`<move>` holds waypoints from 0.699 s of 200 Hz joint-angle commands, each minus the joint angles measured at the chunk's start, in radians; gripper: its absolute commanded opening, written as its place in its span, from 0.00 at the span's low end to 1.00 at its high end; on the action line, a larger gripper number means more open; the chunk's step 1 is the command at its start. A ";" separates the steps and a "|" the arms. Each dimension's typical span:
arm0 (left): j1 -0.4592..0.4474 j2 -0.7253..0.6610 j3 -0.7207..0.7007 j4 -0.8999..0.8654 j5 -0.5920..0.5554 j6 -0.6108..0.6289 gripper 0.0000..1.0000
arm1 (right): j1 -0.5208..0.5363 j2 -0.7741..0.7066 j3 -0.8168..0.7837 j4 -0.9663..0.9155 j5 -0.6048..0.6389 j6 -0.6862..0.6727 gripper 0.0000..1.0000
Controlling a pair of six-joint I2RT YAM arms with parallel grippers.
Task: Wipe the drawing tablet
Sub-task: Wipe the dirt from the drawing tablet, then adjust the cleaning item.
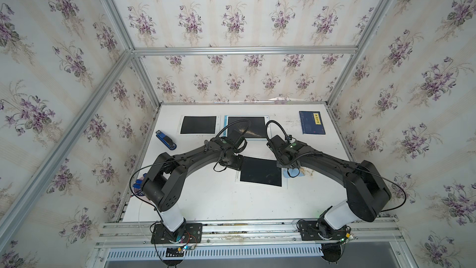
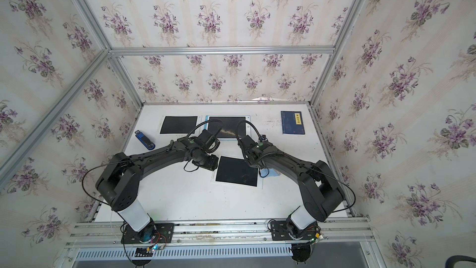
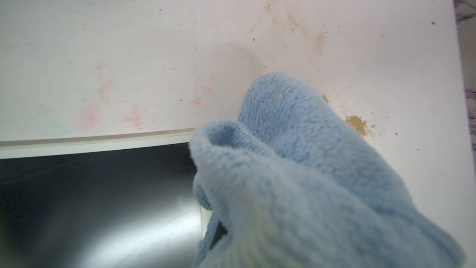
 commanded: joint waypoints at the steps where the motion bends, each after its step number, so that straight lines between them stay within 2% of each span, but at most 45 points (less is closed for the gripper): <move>1: 0.011 -0.037 0.007 0.031 0.102 0.001 0.66 | -0.018 -0.025 -0.006 0.052 -0.079 -0.054 0.00; 31: 0.038 -0.082 -0.029 0.150 0.325 -0.032 0.66 | -0.020 -0.109 -0.039 0.144 -0.232 -0.120 0.00; 72: 0.043 -0.092 -0.074 0.337 0.540 -0.154 0.66 | -0.057 -0.187 -0.064 0.171 -0.249 -0.118 0.00; 101: 0.043 -0.069 -0.099 0.515 0.690 -0.328 0.66 | -0.093 -0.252 -0.108 0.204 -0.246 -0.108 0.00; 106: 0.043 -0.065 -0.108 0.552 0.711 -0.365 0.66 | -0.134 -0.263 -0.112 0.209 -0.244 -0.106 0.00; 140: 0.037 -0.016 -0.173 0.865 0.813 -0.646 0.69 | -0.139 -0.399 -0.180 0.316 -0.242 -0.113 0.00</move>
